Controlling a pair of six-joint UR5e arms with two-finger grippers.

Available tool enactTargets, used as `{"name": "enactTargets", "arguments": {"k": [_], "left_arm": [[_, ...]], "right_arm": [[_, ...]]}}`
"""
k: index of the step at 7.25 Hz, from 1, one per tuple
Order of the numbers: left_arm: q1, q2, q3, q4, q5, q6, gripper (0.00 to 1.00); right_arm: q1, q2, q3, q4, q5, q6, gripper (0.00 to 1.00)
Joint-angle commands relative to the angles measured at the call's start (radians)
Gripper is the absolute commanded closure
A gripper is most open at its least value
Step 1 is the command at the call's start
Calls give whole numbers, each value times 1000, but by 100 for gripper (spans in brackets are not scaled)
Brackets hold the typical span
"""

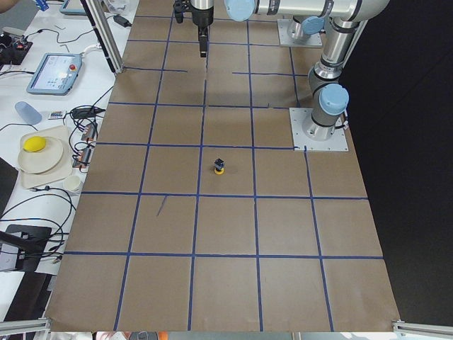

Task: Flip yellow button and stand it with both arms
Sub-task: 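Move the left gripper down toward the yellow button lying on its side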

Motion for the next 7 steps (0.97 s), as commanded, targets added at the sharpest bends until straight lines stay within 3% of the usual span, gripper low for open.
{"name": "enactTargets", "arguments": {"k": [1, 4, 5, 7], "left_arm": [[-3, 3, -5, -1, 4, 0, 0], [15, 8, -55, -23, 27, 23, 0], [93, 19, -90, -12, 106, 151, 0], [301, 17, -129, -12, 112, 518, 0]], "right_arm": [[0, -2, 18, -4, 2, -2, 0], [0, -1, 18, -4, 2, -2, 0], [-2, -1, 18, -4, 0, -2, 0], [-2, -1, 18, -4, 2, -2, 0]]}}
